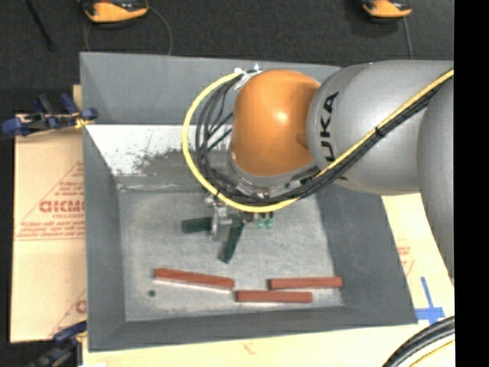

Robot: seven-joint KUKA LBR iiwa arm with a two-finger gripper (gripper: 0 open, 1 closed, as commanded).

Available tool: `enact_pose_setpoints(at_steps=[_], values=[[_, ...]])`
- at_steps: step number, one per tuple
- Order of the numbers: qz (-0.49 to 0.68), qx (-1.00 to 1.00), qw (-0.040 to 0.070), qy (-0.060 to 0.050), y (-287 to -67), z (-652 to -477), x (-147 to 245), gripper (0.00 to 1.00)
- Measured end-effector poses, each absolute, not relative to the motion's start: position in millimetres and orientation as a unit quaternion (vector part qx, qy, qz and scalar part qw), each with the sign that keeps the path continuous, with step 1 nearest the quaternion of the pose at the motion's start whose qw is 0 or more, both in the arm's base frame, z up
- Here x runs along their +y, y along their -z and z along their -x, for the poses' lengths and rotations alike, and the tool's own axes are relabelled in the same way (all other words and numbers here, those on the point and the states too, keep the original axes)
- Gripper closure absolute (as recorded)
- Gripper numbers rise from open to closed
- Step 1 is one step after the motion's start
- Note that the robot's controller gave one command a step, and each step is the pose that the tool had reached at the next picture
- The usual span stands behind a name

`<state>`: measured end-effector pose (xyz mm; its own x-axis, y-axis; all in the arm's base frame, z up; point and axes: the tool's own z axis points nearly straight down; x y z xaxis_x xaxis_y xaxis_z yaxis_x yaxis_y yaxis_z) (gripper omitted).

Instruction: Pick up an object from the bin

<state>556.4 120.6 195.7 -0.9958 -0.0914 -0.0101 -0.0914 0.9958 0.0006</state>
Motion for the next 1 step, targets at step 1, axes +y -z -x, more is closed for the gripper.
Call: enact_pose_setpoints(at_steps=[1], values=[[0.103, 0.995, 0.007, 0.001, -271.1, -607.9, 87.6, 1.0]])
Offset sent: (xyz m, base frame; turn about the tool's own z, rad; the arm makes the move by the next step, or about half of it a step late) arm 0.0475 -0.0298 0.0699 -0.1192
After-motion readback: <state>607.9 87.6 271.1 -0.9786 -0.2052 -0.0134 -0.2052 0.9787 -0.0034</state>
